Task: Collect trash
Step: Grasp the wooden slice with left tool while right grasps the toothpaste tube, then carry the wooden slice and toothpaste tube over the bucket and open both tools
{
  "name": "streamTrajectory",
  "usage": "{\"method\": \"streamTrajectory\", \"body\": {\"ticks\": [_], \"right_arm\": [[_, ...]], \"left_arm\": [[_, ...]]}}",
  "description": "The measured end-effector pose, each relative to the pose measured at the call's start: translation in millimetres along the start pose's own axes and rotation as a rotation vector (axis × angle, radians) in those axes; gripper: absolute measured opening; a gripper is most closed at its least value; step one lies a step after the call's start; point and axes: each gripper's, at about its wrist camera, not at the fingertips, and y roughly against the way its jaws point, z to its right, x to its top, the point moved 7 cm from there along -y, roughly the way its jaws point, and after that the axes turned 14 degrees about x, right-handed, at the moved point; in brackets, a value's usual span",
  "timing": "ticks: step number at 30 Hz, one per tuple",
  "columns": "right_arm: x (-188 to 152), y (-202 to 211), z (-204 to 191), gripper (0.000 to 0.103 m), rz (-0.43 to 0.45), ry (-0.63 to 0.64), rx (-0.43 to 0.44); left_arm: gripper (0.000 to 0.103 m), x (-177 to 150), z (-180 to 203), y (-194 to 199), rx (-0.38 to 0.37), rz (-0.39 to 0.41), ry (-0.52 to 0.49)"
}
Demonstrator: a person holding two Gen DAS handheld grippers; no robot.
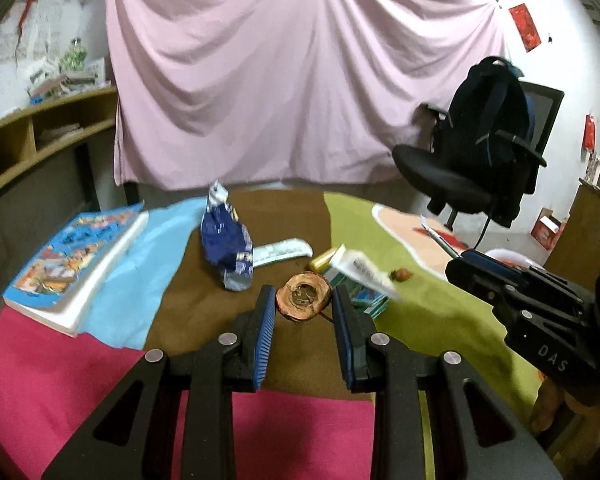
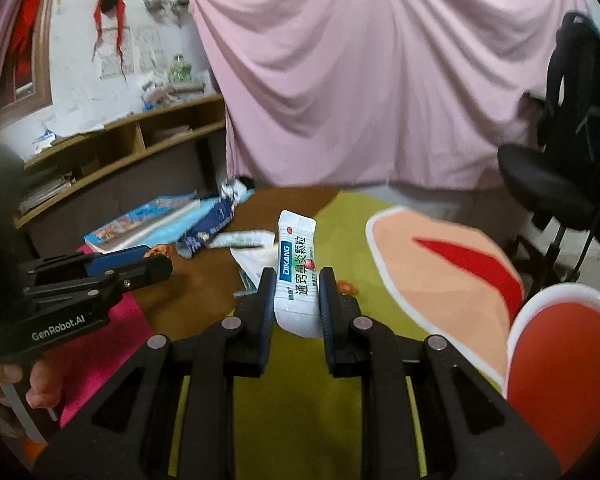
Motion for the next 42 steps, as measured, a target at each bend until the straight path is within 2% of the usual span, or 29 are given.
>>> {"method": "streamTrajectory", "body": {"ticks": [5, 9, 16, 23, 35, 42], "right_arm": [[8, 26, -7, 0.049, 0.125, 0.044, -0.038], [11, 47, -2, 0.049, 0.193, 0.033, -0.077], [13, 82, 14, 0.049, 0.265, 0.001, -0.144], [16, 123, 34, 0.049, 0.347, -0.038, -0.209], [-1, 193, 91, 0.05, 0.418, -0.165, -0.338], [-11, 217, 118, 0.05, 0.433, -0.232, -0.389]], "left_arm": [[0.024, 13, 9, 18, -0.007, 0.078, -0.004], [0.024, 26, 21, 32, -0.028, 0.135, -0.013], [0.024, 42, 58, 59, -0.065, 0.24, -0.094], [0.024, 46, 103, 75, -0.117, 0.307, -0.184], [0.024, 43, 185, 72, -0.232, 0.3, -0.271], [0.024, 36, 227, 64, -0.296, 0.249, -0.299]]}}
